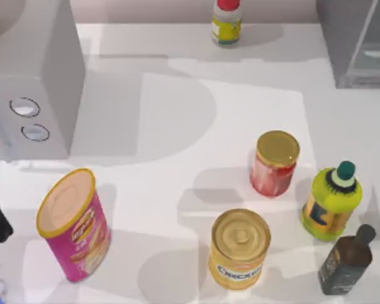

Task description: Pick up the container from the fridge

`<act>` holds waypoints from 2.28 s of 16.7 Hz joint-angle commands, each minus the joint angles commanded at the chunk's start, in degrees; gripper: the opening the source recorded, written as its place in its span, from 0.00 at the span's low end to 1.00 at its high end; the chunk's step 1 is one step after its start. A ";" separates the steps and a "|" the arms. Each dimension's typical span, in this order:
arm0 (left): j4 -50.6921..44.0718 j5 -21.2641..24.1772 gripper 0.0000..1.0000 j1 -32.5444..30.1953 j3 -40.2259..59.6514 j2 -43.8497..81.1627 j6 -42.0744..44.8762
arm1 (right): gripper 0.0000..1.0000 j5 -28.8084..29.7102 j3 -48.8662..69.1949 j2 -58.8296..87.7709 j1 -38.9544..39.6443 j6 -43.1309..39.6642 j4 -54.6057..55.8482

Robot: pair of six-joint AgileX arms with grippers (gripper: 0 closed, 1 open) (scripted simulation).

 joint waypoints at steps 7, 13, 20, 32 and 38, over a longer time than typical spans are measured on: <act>0.00 0.00 1.00 0.00 0.00 0.00 0.00 | 1.00 -5.28 4.44 7.72 -2.91 0.22 8.82; 0.00 0.00 1.00 0.00 0.00 0.00 0.00 | 1.00 -17.09 9.26 33.28 -11.06 1.64 35.50; 0.00 0.00 1.00 0.00 0.00 0.00 0.00 | 1.00 -26.42 11.72 77.10 -25.51 3.24 74.22; 0.00 0.00 1.00 0.00 0.00 0.00 0.00 | 1.00 -29.47 10.54 102.59 -30.58 1.09 92.69; 0.00 0.00 1.00 0.00 0.00 0.00 0.00 | 1.00 -28.14 14.85 101.68 -30.91 0.17 91.05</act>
